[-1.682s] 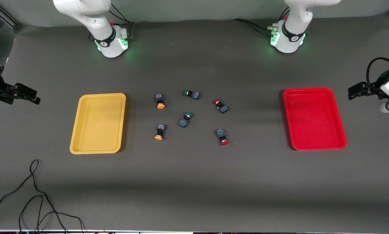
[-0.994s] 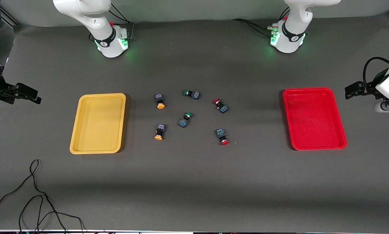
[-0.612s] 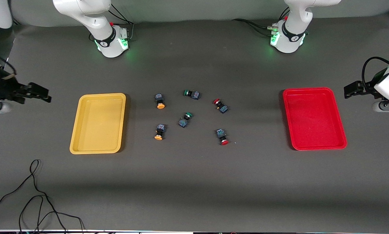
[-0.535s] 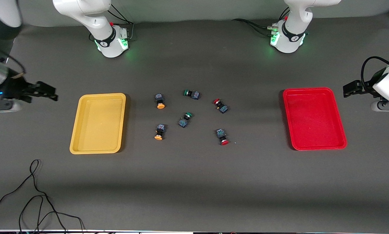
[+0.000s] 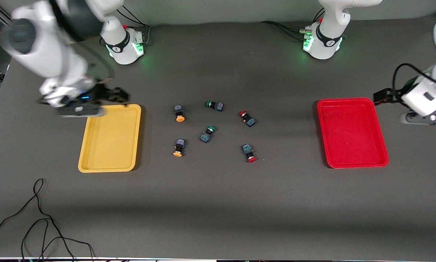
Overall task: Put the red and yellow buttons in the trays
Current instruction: 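Reach the right gripper to a yellow button while the left reaches a red button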
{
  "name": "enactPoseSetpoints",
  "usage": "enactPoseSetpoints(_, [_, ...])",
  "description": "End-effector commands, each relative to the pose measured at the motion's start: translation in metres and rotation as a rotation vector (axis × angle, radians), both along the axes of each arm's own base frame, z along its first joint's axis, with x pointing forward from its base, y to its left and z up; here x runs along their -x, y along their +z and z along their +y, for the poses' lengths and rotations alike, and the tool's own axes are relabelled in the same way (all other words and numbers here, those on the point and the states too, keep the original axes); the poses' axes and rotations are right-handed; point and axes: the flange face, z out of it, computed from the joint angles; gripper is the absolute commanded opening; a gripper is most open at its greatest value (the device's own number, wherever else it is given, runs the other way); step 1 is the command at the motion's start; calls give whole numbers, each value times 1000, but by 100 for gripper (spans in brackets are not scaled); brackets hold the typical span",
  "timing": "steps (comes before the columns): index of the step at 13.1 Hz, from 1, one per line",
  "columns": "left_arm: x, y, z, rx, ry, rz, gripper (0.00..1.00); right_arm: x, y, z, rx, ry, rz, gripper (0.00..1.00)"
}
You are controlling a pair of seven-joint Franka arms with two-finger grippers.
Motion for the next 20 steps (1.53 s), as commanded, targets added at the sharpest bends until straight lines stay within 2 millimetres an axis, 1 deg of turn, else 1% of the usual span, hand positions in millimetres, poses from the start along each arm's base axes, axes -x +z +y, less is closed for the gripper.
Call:
enactPoseSetpoints(1, [3,-39,-59,4,70,11,100,46,-14,69,-18,-63,-28,100])
enactPoseSetpoints(2, [7,-59,-86,-5,98,2,100,61,-18,90,-18,-50,-26,100])
enactPoseSetpoints(3, [14,-81,-117,-15,115,-25,100,70,-19,101,-17,-37,-24,100])
enactPoseSetpoints(4, [17,-104,-139,-19,134,-50,100,76,-22,103,-13,-26,-17,100])
enactPoseSetpoints(5, [17,-130,-162,-25,155,-51,100,79,-26,104,-11,-23,-15,100])
enactPoseSetpoints(6, [21,-156,-195,-42,163,-46,100,83,-39,106,-12,-15,-20,100])
enactPoseSetpoints(7, [24,-179,-226,-48,205,-67,100,89,-64,105,-22,-10,-35,100])
enactPoseSetpoints(9, [39,-218,-280,-66,284,-95,100,92,-120,103,-25,-14,-56,100])
enactPoseSetpoints(10, [44,-231,-298,-54,328,-103,100,90,-140,105,-23,-11,-64,100])
enactPoseSetpoints(12, [56,-253,-325,11,381,-68,100,90,-192,103,-8,5,-76,100])
enactPoseSetpoints(13, [59,-265,-334,41,414,-52,100,90,-218,102,-3,20,-92,100])
enactPoseSetpoints(15, [63,-291,-346,78,461,-40,100,92,-264,103,-4,61,-131,100])
enactPoseSetpoints(16, [67,-307,-355,97,501,-33,100,92,-282,104,1,91,-143,100])
enactPoseSetpoints(17, [78,-324,-369,109,499,-39,100,94,-296,104,5,100,-142,100])
enactPoseSetpoints(18, [88,-340,-380,103,497,-44,100,94,-301,104,5,102,-143,100])
enactPoseSetpoints(19, [93,-350,-381,91,483,-38,99,94,-302,104,7,104,-140,100])
enactPoseSetpoints(20, [95,-352,-380,79,473,-24,99,95,-308,103,13,107,-135,97])
